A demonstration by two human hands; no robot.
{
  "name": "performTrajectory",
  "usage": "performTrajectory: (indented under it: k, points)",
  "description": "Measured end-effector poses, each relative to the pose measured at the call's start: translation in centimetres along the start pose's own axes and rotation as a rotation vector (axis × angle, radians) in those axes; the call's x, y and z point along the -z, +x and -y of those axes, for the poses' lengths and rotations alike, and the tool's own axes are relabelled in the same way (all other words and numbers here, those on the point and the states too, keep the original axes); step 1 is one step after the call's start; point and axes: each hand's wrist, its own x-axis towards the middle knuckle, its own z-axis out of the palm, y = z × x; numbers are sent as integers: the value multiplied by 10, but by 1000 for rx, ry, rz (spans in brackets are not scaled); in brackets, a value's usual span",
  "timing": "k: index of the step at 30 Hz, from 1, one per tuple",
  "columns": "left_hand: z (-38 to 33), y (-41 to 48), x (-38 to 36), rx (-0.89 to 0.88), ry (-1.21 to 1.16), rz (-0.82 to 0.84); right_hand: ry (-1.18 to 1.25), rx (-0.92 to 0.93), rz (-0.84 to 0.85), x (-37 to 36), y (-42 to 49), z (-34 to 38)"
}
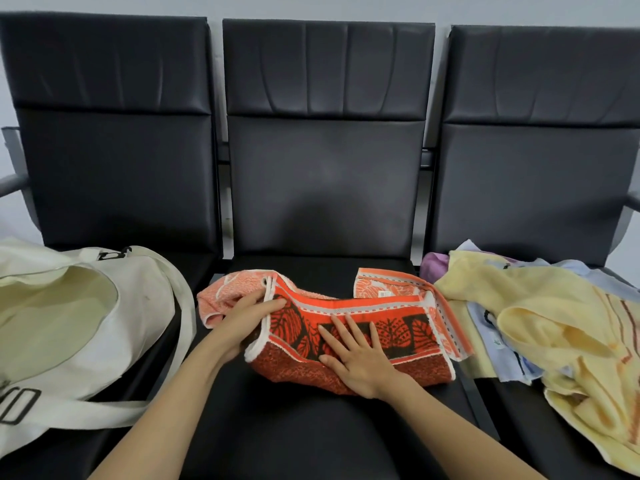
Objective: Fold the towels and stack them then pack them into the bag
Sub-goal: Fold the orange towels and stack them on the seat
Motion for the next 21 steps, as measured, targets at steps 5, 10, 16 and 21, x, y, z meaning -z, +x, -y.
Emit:
performTrajectory:
  k: [5,10,16,21]
  points:
    - [-21,3,-32,-12,-62,25,227,9,86,18,-7,-7]
    - [-49,19,-78,-62,97,41,97,178,-34,37,-25,-23]
    - [-58,27,-132,-21,286,161,329,116,149,46,-44,-20]
    - [-53,32,-154,-22,315,165,749,-345,-186,69,-56,-74]
